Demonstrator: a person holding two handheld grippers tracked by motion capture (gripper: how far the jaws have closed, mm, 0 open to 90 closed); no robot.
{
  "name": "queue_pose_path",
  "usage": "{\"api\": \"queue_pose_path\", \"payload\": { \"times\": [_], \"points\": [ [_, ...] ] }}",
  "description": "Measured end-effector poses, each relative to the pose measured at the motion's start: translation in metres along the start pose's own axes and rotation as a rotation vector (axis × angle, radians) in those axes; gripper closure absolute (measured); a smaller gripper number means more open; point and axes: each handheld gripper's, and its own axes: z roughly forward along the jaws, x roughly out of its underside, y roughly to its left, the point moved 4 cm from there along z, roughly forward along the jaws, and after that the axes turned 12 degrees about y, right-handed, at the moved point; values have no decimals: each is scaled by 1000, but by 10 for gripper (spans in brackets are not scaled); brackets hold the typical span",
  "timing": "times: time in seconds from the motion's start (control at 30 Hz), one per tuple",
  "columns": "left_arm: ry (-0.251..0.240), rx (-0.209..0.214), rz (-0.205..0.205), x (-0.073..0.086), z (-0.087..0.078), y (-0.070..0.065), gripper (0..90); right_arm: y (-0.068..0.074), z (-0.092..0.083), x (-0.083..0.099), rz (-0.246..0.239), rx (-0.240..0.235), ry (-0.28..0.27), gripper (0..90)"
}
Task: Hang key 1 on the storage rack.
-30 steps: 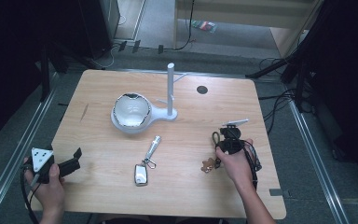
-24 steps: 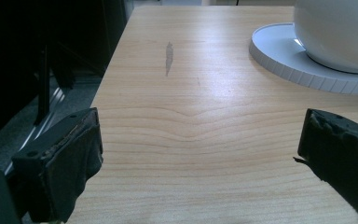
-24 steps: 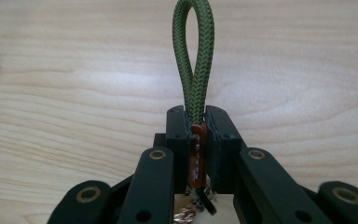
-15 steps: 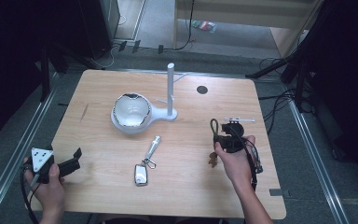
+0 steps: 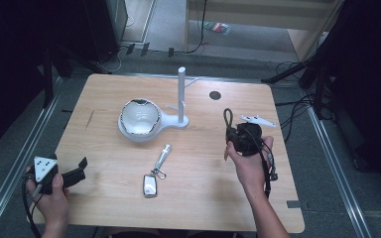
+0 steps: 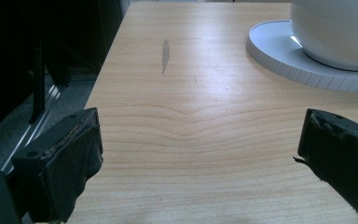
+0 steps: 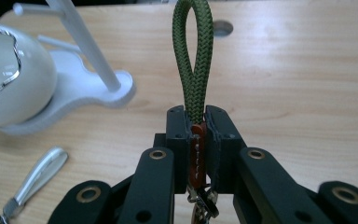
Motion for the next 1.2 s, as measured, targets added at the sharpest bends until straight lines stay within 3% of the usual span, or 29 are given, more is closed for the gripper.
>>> {"api": "queue_pose_path", "payload": {
  "times": [0.23, 0.27, 0.63, 0.9, 1.2],
  "points": [
    [3, 5, -8, 0, 0, 1, 1, 5, -8, -12, -13, 2, -64, 819],
    [6, 7, -5, 0, 1, 1, 1, 8, -12, -16, -23, 6, -92, 819],
    [16, 13, -6, 0, 2, 0, 1, 18, -13, -29, -64, 17, -155, 817],
    [17, 10, 3, 0, 2, 0, 1, 23, -5, -34, -85, 10, -172, 817],
    [16, 26, -26, 0, 1, 2, 1, 29, -3, -38, -91, 2, -185, 817]
  ]
}}
